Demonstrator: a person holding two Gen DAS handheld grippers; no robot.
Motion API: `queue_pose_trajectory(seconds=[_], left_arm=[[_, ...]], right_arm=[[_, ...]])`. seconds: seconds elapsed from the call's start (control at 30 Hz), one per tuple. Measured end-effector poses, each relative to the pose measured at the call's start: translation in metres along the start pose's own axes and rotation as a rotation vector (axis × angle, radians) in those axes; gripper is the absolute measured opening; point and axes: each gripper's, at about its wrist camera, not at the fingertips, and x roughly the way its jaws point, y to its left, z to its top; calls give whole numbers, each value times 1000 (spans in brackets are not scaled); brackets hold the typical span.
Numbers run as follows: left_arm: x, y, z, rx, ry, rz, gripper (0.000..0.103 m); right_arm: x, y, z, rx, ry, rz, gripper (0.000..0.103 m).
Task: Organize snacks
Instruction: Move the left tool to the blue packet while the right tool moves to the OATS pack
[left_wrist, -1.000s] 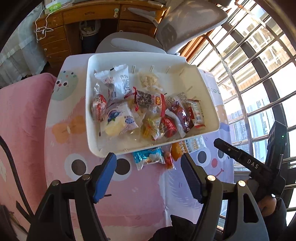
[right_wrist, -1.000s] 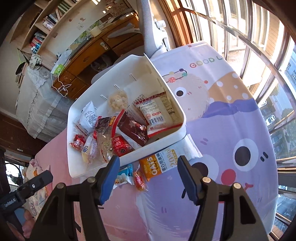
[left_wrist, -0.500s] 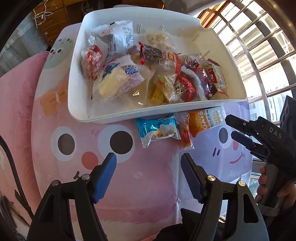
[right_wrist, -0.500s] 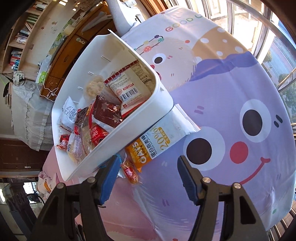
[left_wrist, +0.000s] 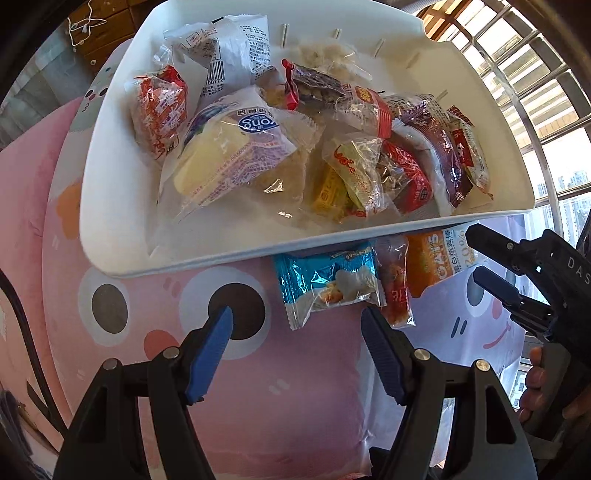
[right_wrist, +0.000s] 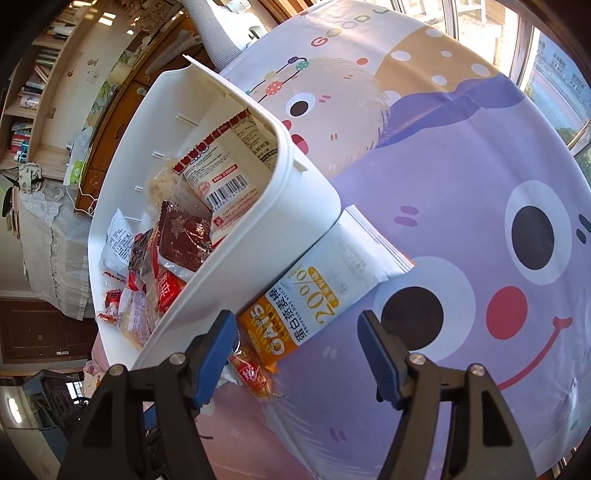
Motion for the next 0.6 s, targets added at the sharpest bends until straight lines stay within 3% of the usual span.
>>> queue_pose_trajectory(seconds=[0.4, 0.6], left_arm=[[22, -12, 3, 48, 20, 4, 71], [31, -17, 16, 56, 20, 12, 71]], right_arm=[[8, 1, 5, -30, -19, -70, 72], [8, 13, 3, -142, -69, -189, 72]])
